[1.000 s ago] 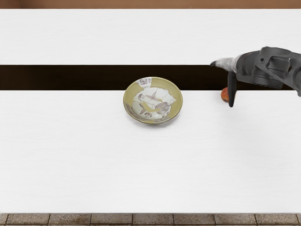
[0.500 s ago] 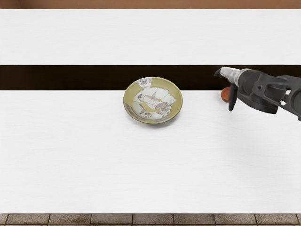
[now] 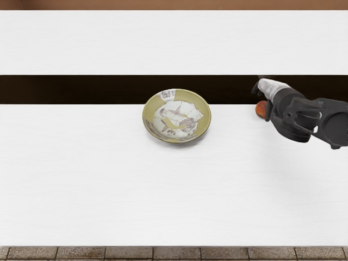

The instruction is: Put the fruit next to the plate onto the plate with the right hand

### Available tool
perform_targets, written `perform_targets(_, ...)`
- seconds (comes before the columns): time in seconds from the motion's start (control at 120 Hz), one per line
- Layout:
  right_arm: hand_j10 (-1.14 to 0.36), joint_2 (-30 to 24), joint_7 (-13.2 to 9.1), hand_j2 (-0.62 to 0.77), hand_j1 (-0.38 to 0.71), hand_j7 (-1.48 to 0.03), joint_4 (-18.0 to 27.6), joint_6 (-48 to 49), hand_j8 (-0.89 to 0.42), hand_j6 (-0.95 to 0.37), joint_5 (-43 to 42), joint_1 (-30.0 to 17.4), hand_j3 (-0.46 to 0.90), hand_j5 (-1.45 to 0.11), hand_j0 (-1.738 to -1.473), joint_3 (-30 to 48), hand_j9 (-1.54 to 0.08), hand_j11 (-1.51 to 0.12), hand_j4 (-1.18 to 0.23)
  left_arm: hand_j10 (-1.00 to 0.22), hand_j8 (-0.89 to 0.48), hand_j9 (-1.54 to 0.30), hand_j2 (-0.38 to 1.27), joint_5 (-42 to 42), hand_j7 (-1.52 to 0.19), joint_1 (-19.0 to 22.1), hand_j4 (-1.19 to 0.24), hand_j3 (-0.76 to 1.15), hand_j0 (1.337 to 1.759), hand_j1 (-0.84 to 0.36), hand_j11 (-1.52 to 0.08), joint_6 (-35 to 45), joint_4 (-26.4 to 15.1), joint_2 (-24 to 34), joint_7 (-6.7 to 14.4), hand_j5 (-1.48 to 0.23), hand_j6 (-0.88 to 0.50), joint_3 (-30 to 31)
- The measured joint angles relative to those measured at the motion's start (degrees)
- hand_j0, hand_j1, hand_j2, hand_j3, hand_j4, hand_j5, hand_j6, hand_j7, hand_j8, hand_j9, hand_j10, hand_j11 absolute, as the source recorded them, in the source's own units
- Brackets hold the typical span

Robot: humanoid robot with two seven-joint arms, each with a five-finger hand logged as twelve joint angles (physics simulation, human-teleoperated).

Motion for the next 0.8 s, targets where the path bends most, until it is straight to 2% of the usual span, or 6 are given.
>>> perform_targets(0.167,-0.33,1.7,0.0,-0.06,0.04,-0.43,-2.1,-0.4,-0.33,-0.33,-0.2,-1.1,0.00,-0.43,-1.658,-0.5,-0.43,-0.43,-0.33,0.00,0.00,0.00,0.00,0.0,0.00,0.0,0.00,0.00,1.658,0.35,0.00,0.0,0.0,0.0,0.0,0.00,0.00,0.0)
perform_targets(0.408,-0.34,2.3,0.0,-0.06,0.05,-0.43,-2.7,-0.9,-0.34,-0.34,-0.3,-0.9,0.00,-0.43,-1.658,-2.7,-0.43,-0.43,-0.34,0.00,0.00,0.00,0.00,0.0,0.00,0.0,0.00,0.00,1.658,0.35,0.00,0.0,0.0,0.0,0.0,0.00,0.00,0.0)
perform_targets(0.8,-0.41,2.3,0.0,-0.08,0.14,-0.54,-2.7,-1.2,-0.41,-0.42,-0.3,-0.7,0.00,-0.54,-1.658,-3.5,-0.54,-0.54,-0.41,0.00,0.00,0.00,0.00,0.0,0.00,0.0,0.00,0.00,1.658,0.35,0.00,0.0,0.0,0.0,0.0,0.00,0.00,0.0)
